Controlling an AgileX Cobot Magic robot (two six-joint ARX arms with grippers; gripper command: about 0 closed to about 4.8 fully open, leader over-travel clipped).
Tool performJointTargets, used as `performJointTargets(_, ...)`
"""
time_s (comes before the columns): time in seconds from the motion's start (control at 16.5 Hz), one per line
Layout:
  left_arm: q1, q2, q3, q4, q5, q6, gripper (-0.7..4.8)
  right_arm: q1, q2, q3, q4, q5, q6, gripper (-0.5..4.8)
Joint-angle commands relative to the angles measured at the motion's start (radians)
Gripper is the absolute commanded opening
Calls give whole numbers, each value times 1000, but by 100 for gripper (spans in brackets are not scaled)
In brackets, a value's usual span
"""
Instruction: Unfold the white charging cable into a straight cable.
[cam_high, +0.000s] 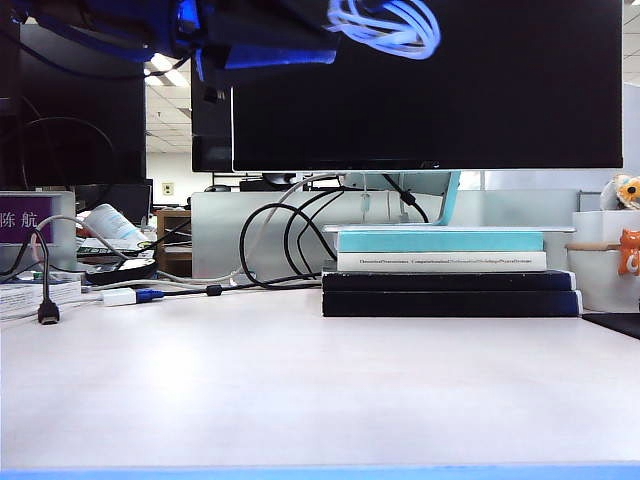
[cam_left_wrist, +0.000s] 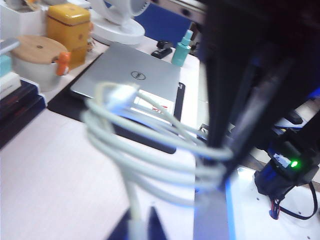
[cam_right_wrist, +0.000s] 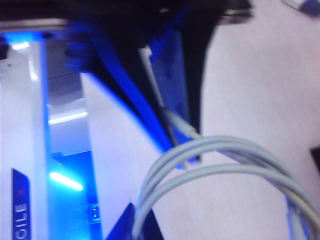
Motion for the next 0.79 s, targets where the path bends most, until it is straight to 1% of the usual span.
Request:
performJointTargets(0.06,-2,-2,3,6,-13,3,-6,0,-6,4,4,-30,0,-5)
performJointTargets(0.18,-2,-2,3,7,-15,5,-6,0,-6,4,8,-61,0,-5)
performJointTargets(0.24,-2,-2,3,7,-16,8,-6,0,-6,4,8,-61,0,11)
performJointTargets(0.3,-2,-2,3,6,-34,8,-6,0,-6,4,23,-37,0,95)
performJointTargets(0.36,-2,-2,3,6,-33,8,-6,0,-6,4,35,-14,0,113)
performJointTargets(0.42,-2,-3,3,6,-32,8,-6,0,-8,5,65,53,1,139)
performJointTargets(0.54,-2,-8,3,6,-32,8,-6,0,-14,5,91,101,2,193)
performJointTargets(0.67,-2,-13,3,5,-2,8,-6,0,-25,5,116,105,14,203)
performJointTargets(0.73,-2,-14,3,0,13,8,-6,0,-33,5,126,128,32,203)
performJointTargets(0.79,-2,-17,3,-3,62,7,-6,0,-48,5,131,205,38,203)
